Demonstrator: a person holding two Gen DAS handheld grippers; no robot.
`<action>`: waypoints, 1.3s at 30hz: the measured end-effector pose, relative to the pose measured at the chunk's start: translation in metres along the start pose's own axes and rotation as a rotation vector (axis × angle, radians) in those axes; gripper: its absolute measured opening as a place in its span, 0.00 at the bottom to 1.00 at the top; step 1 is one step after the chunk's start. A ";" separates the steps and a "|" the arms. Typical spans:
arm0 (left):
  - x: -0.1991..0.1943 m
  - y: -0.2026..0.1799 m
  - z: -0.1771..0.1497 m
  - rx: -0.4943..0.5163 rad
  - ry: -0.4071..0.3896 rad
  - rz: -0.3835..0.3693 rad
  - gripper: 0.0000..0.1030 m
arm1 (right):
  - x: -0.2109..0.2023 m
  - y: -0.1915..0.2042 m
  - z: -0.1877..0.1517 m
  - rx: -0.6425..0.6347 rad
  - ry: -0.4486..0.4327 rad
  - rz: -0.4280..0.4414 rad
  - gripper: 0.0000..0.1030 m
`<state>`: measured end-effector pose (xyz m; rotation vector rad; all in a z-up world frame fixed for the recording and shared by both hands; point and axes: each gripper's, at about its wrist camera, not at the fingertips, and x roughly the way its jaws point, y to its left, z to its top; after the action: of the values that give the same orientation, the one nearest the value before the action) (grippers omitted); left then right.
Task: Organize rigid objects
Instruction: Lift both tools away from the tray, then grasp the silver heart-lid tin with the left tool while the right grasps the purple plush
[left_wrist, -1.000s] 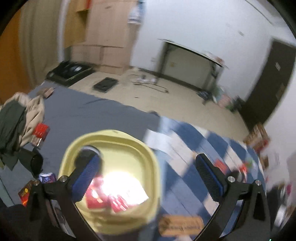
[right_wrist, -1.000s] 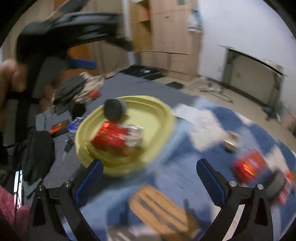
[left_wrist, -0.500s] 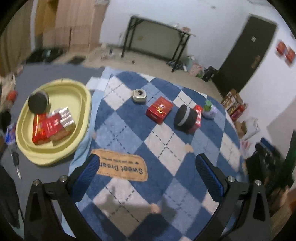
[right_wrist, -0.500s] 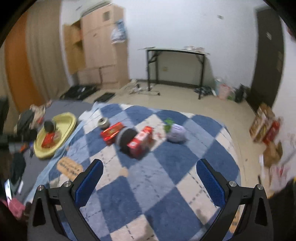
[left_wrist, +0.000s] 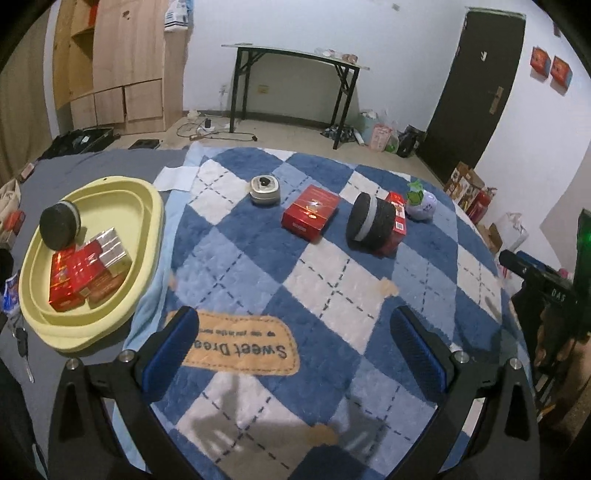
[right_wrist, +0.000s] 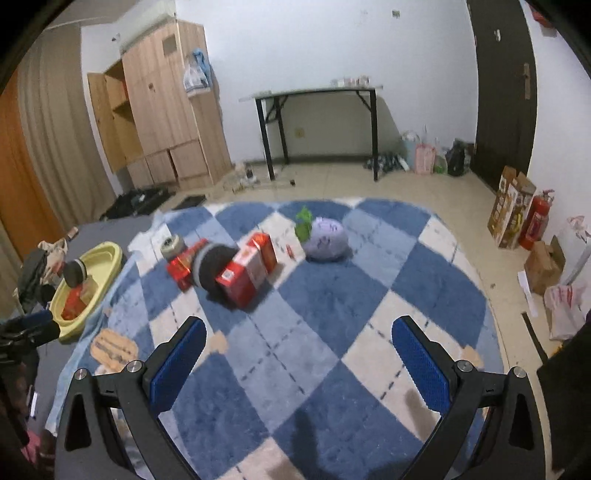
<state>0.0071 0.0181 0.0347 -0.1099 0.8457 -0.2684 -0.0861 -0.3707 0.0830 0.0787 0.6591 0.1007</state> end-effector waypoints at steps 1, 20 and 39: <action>0.004 0.000 0.000 0.002 0.007 0.005 1.00 | 0.006 -0.001 0.002 0.011 0.008 -0.005 1.00; 0.134 0.041 0.131 -0.024 0.036 0.055 1.00 | 0.187 -0.025 0.083 0.254 0.057 -0.096 1.00; 0.230 0.046 0.128 -0.070 0.110 0.044 0.48 | 0.269 -0.037 0.081 0.180 0.045 -0.112 0.70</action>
<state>0.2573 -0.0029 -0.0561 -0.1432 0.9663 -0.2050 0.1774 -0.3789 -0.0200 0.2124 0.7155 -0.0651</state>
